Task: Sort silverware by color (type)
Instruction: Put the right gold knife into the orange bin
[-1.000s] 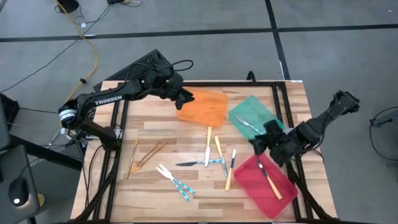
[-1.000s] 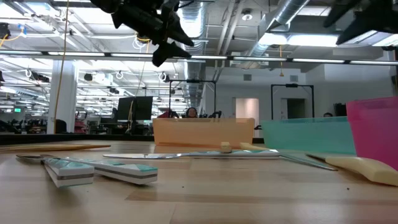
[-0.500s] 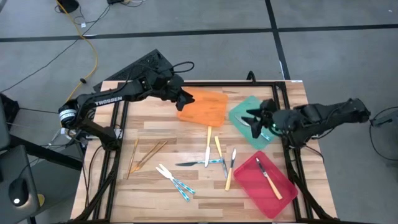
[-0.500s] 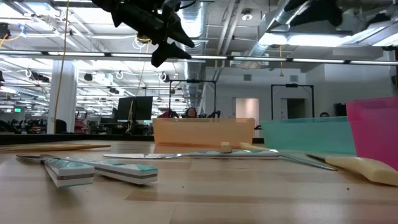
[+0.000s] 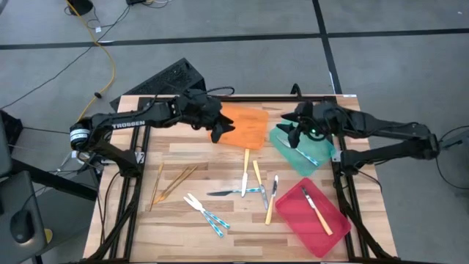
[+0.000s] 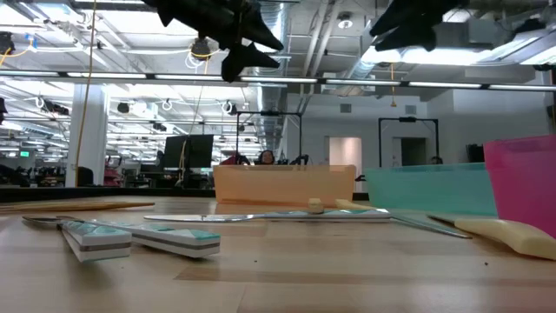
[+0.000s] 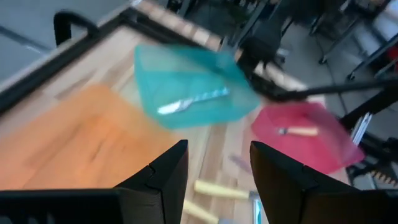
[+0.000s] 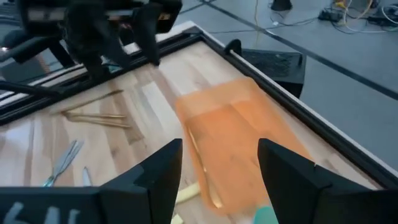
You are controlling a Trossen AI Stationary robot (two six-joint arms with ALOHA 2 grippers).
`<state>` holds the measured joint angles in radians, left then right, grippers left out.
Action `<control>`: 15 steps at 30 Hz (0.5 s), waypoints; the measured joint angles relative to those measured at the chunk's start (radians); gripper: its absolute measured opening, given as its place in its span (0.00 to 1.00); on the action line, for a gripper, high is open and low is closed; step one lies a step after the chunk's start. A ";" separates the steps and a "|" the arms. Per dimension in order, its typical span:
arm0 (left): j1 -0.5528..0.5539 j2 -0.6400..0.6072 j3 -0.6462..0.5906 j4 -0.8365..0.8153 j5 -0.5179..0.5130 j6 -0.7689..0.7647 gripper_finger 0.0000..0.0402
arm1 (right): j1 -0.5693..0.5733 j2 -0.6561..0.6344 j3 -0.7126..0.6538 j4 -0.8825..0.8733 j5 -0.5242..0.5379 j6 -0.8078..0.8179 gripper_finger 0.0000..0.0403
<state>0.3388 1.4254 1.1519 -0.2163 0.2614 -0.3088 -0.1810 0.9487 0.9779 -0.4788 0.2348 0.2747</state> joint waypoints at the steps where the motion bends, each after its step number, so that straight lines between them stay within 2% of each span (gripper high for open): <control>1: -0.010 0.000 0.000 -0.035 -0.020 0.000 0.39 | -0.014 0.007 0.000 0.003 -0.013 -0.011 0.57; 8: -0.108 0.000 -0.013 -0.294 -0.197 -0.026 0.39 | -0.081 0.073 0.000 0.005 -0.037 -0.024 0.57; 12: -0.181 0.000 -0.051 -0.378 -0.219 -0.026 0.39 | -0.114 0.115 0.000 0.011 -0.140 -0.030 0.57; 15: -0.233 0.000 -0.093 -0.402 -0.221 -0.049 0.39 | -0.123 0.156 0.000 0.011 -0.167 -0.039 0.57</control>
<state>0.1063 1.4254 1.0588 -0.6187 0.0402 -0.3574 -0.3038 1.1042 0.9779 -0.4680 0.0673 0.2353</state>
